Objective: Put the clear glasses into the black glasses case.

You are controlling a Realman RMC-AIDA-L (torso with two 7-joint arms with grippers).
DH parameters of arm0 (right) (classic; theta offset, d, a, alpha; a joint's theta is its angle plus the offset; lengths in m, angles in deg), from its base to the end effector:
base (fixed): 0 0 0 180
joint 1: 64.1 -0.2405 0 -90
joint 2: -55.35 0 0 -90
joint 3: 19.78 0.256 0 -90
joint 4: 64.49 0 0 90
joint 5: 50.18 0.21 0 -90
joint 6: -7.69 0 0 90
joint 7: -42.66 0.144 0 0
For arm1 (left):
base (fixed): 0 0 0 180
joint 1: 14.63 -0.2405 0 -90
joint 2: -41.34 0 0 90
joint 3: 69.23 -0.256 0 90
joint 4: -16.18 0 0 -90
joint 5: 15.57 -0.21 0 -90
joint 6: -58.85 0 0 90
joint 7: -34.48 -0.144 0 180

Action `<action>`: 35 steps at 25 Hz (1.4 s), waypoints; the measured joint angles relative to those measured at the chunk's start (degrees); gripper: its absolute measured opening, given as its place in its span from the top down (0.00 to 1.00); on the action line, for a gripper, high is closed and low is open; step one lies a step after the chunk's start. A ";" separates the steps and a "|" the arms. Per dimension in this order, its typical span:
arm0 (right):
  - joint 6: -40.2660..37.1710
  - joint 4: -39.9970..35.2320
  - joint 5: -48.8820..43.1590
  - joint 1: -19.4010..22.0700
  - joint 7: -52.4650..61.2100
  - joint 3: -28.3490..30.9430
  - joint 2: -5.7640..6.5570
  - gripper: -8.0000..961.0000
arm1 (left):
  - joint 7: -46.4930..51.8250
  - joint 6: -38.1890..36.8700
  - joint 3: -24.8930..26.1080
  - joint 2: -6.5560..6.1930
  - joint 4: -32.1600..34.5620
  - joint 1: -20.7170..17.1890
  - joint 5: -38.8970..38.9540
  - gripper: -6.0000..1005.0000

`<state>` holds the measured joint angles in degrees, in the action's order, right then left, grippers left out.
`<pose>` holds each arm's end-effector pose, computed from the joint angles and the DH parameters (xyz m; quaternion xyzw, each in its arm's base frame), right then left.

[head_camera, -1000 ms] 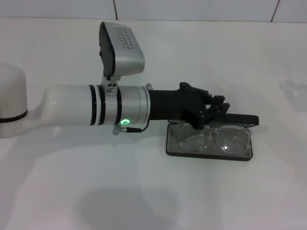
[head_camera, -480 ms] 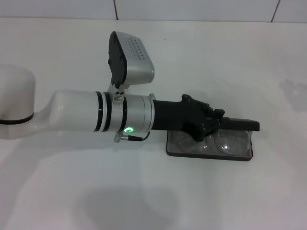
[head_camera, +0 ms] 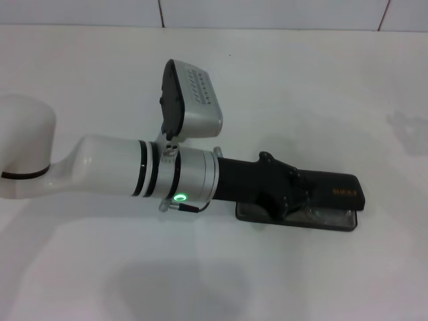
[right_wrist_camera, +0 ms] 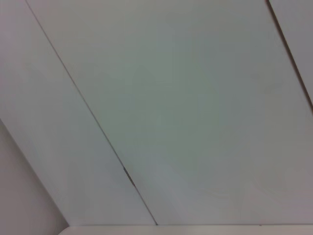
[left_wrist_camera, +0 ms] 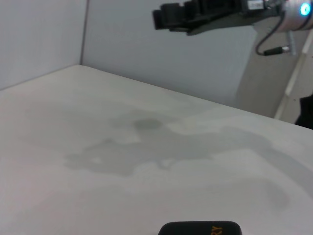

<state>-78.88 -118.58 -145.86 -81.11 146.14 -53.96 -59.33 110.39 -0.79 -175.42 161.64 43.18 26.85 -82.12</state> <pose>0.3052 0.3162 0.1291 -0.8058 0.3631 0.3606 0.2980 -0.1659 0.3253 -0.1405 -0.9739 -0.1358 -0.1810 0.0180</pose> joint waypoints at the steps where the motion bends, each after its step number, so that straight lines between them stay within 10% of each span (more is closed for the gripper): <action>1: 0.00 0.00 0.00 0.00 0.00 0.00 0.00 0.84 | 0.00 0.00 0.00 0.00 0.00 0.00 0.00 0.79; 16: -1.25 0.68 0.38 0.38 -0.04 0.00 -0.01 0.84 | -0.06 -0.92 -1.70 0.09 -0.30 -0.49 -0.08 0.78; 24: -7.26 1.01 0.05 1.05 -3.82 -0.03 0.30 0.84 | -0.07 -7.48 -0.07 -0.62 11.30 -6.61 -0.06 0.77; 35: -26.81 7.27 0.41 0.04 -25.65 -3.52 -0.69 0.73 | 4.96 -41.67 28.42 -5.17 21.78 -16.25 -1.98 0.76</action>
<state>-105.68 -111.31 -145.45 -81.06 120.49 -57.49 -60.02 115.35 -42.46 -146.99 156.47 64.97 10.60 -84.10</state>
